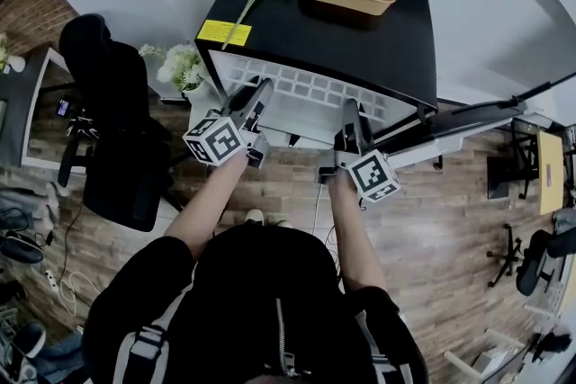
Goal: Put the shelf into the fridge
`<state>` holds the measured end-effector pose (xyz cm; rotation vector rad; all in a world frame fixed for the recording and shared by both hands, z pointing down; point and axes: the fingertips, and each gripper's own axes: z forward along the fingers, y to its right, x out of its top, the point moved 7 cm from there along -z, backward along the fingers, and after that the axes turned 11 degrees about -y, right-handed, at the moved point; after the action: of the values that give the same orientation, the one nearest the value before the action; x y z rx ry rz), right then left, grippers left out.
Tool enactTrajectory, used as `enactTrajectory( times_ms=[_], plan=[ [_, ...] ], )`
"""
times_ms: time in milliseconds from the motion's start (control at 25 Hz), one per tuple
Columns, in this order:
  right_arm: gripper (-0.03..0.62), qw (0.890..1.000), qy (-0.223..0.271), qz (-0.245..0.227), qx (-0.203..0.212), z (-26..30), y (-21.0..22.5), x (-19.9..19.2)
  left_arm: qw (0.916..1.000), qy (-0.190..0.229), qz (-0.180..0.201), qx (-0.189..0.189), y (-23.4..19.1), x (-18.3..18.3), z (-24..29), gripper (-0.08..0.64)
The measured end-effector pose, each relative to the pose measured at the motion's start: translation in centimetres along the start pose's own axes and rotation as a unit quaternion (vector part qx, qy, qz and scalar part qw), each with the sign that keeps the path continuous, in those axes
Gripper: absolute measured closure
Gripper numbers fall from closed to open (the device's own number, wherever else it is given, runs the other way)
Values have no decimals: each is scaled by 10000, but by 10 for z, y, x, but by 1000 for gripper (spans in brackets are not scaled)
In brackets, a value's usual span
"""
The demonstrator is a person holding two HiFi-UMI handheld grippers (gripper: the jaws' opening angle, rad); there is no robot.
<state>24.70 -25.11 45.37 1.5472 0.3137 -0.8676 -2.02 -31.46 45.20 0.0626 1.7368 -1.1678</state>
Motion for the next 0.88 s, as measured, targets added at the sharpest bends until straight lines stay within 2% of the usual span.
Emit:
enactTrajectory(
  times_ms=[880],
  plan=[
    [463,9998,130,113,-75,23,8,10,9999,15,-105,42,-10,9,25,408]
  ],
)
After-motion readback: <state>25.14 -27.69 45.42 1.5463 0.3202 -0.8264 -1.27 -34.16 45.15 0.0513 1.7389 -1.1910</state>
